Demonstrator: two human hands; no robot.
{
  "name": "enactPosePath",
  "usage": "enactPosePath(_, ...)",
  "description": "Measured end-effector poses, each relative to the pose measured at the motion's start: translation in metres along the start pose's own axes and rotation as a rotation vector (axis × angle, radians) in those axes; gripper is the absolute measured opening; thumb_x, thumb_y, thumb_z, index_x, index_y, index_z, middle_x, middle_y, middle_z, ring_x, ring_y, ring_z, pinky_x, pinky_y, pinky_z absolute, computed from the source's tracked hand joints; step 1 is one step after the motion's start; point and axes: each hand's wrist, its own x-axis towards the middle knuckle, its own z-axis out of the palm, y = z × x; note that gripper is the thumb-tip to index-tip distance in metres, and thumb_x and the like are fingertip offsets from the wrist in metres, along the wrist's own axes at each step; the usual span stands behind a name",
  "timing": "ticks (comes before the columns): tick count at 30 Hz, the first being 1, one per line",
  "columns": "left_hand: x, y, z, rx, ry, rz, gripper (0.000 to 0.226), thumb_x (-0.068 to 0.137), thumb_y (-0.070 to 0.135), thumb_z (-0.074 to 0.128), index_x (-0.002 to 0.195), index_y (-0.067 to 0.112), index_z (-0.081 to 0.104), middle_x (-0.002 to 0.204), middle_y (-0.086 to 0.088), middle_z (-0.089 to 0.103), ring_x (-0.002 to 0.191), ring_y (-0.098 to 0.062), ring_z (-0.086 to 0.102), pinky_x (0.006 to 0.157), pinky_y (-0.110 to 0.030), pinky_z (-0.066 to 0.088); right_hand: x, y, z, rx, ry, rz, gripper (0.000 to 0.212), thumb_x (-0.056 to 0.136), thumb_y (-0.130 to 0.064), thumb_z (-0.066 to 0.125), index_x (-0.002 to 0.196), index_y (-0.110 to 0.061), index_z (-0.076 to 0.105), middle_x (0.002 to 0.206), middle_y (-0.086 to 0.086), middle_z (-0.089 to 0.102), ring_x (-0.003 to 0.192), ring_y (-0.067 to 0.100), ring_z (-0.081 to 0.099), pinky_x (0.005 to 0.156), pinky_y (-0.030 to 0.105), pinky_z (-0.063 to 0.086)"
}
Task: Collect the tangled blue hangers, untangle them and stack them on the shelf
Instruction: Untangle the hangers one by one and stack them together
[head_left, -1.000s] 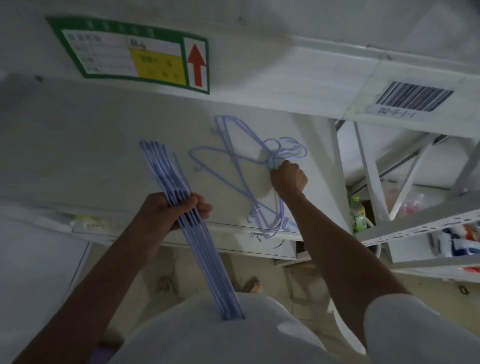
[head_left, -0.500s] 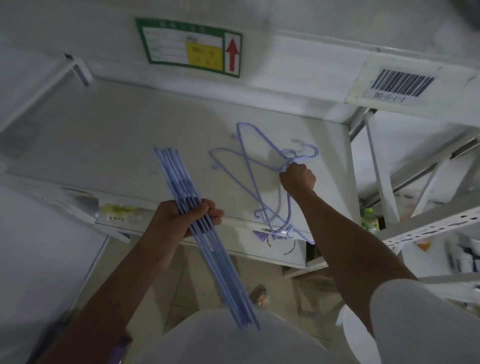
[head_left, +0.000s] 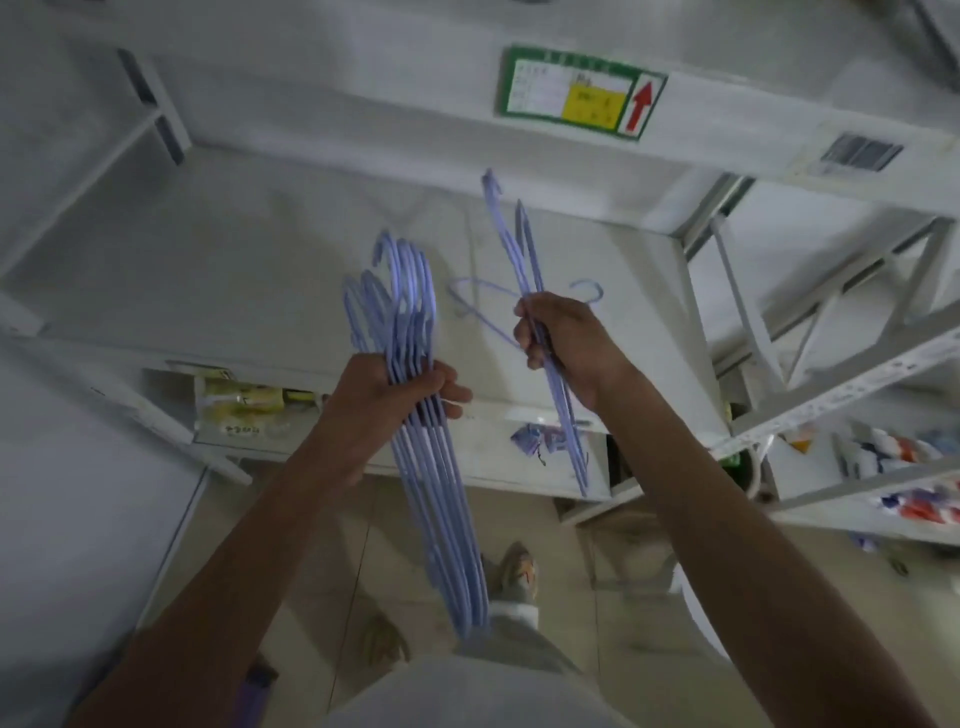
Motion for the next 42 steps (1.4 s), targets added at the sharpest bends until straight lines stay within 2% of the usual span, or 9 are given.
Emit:
enactPosePath(7, -0.005, -0.011, -0.001, 0.170, 0.027, -0.070, 0.021, 0.094, 0.007, 0.071, 0.111, -0.004, 0.075, 0.096, -0.018, 0.080, 0.091, -0.032, 0.078, 0.085, -0.045, 0.064, -0.095, 0.054, 0.055, -0.088, 0.061, -0.059, 0.029, 0.114, -0.017, 0.034, 0.093, -0.008, 0.053, 0.086, 0.026, 0.075, 0.069, 0.031, 0.070, 0.062, 0.034, 0.050)
enactPosePath(12, -0.015, -0.027, 0.006, 0.185, 0.091, -0.113, 0.016, 0.088, 0.016, 0.080, 0.103, 0.010, 0.081, 0.090, -0.007, 0.082, 0.088, -0.019, 0.079, 0.083, -0.035, 0.064, -0.114, 0.089, 0.065, -0.217, 0.042, -0.057, 0.030, 0.112, -0.023, 0.037, 0.094, -0.010, 0.058, 0.084, 0.013, 0.079, 0.074, 0.025, 0.078, 0.066, 0.033, 0.058)
enactPosePath(17, -0.037, -0.041, 0.035, 0.272, 0.179, -0.144, 0.001, 0.089, 0.028, 0.079, 0.089, 0.029, 0.079, 0.070, 0.012, 0.078, 0.066, 0.002, 0.074, 0.056, -0.009, 0.052, -0.129, 0.105, 0.055, -0.263, -0.002, -0.060, 0.027, 0.112, -0.024, 0.041, 0.113, -0.008, 0.063, 0.095, 0.016, 0.079, 0.073, 0.032, 0.077, 0.066, 0.037, 0.060)
enactPosePath(20, -0.052, -0.048, 0.065, 0.290, 0.152, -0.150, 0.016, 0.092, 0.028, 0.075, 0.105, 0.020, 0.079, 0.082, 0.010, 0.078, 0.073, 0.006, 0.073, 0.068, -0.012, 0.055, -0.145, 0.109, 0.043, -0.338, -0.004, -0.203, 0.028, 0.111, -0.015, 0.043, 0.128, -0.006, 0.064, 0.116, 0.015, 0.072, 0.103, 0.029, 0.073, 0.090, 0.041, 0.058)
enactPosePath(22, -0.065, -0.059, 0.088, 0.090, 0.197, -0.164, 0.023, 0.093, 0.023, 0.073, 0.113, 0.013, 0.078, 0.099, -0.005, 0.081, 0.093, -0.013, 0.077, 0.085, -0.032, 0.059, -0.154, 0.111, 0.031, -0.338, -0.005, -0.173, 0.028, 0.111, -0.014, 0.043, 0.126, -0.003, 0.064, 0.117, 0.017, 0.071, 0.107, 0.029, 0.071, 0.095, 0.045, 0.055)
enactPosePath(24, -0.078, -0.068, 0.111, -0.120, 0.196, -0.183, 0.026, 0.095, 0.018, 0.070, 0.119, 0.009, 0.076, 0.116, -0.014, 0.077, 0.111, -0.028, 0.073, 0.097, -0.044, 0.056, -0.161, 0.115, 0.016, -0.346, -0.043, -0.113, 0.030, 0.112, -0.018, 0.042, 0.121, 0.000, 0.065, 0.114, 0.020, 0.073, 0.104, 0.033, 0.072, 0.094, 0.049, 0.055)
enactPosePath(31, -0.080, -0.074, 0.161, -0.144, 0.217, -0.140, 0.027, 0.092, 0.009, 0.071, 0.118, 0.002, 0.074, 0.112, -0.013, 0.078, 0.107, -0.026, 0.075, 0.082, -0.029, 0.062, -0.169, 0.130, -0.050, -0.220, -0.165, 0.069, 0.043, 0.109, -0.031, 0.048, 0.093, 0.003, 0.069, 0.097, 0.027, 0.074, 0.093, 0.043, 0.074, 0.084, 0.053, 0.061)
enactPosePath(35, -0.072, -0.073, 0.172, -0.011, 0.193, -0.109, 0.017, 0.090, 0.018, 0.072, 0.103, 0.017, 0.083, 0.113, -0.012, 0.078, 0.107, -0.030, 0.075, 0.095, -0.045, 0.058, -0.151, 0.130, -0.085, -0.146, -0.222, 0.200, 0.043, 0.106, -0.036, 0.048, 0.083, -0.009, 0.074, 0.074, 0.004, 0.076, 0.060, 0.014, 0.074, 0.058, 0.025, 0.055)
enactPosePath(42, -0.033, -0.071, 0.167, -0.206, 0.186, -0.136, 0.023, 0.094, -0.003, 0.066, 0.116, 0.002, 0.072, 0.116, -0.018, 0.076, 0.107, -0.033, 0.075, 0.085, -0.032, 0.061, -0.056, 0.103, -0.139, -0.174, -0.213, 0.317, 0.032, 0.087, -0.047, 0.068, 0.098, -0.017, 0.068, 0.079, 0.009, 0.078, 0.064, 0.027, 0.074, 0.060, 0.031, 0.054)
